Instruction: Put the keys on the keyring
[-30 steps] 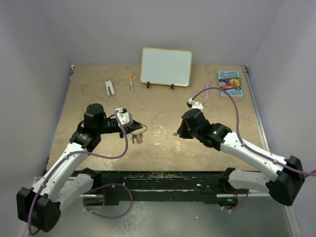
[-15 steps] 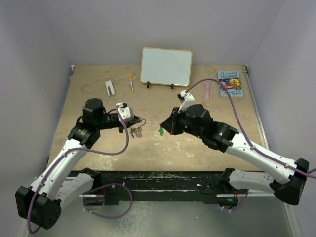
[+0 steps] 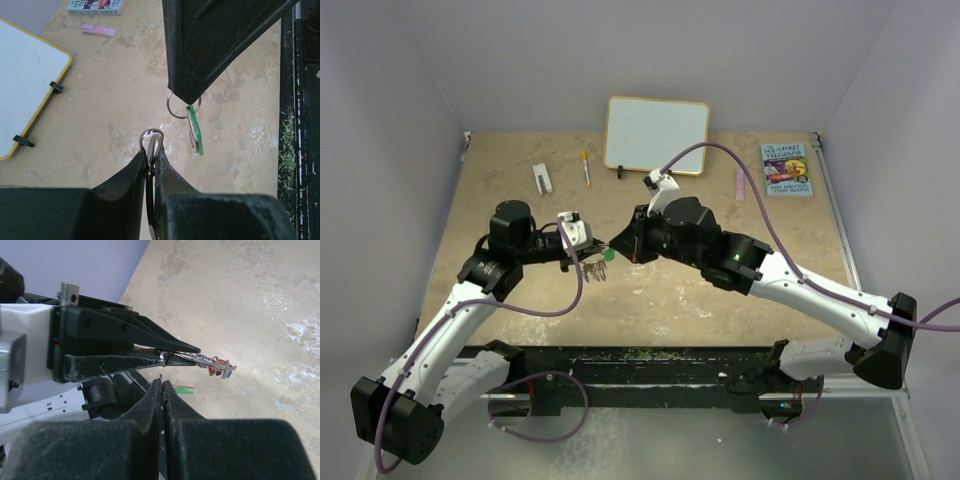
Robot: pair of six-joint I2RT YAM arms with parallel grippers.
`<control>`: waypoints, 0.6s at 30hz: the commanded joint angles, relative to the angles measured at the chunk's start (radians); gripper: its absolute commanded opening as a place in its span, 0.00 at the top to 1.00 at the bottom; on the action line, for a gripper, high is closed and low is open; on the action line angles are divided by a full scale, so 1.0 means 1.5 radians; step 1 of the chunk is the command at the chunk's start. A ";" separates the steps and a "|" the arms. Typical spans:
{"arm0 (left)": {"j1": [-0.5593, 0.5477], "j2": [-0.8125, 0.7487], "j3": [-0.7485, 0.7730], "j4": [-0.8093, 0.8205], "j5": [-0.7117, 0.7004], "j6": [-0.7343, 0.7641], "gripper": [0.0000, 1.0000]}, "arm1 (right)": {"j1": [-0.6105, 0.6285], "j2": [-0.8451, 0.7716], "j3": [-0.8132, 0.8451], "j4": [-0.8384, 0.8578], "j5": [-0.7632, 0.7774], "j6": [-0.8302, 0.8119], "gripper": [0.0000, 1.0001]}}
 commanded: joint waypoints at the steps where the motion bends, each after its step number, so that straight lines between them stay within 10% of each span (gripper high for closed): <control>1: -0.002 -0.006 0.030 -0.006 0.006 0.034 0.96 | 0.009 0.003 0.053 0.021 -0.003 0.005 1.00; 18: -0.011 -0.019 0.053 -0.037 -0.061 0.119 0.96 | 0.011 0.064 0.119 -0.061 0.007 0.066 1.00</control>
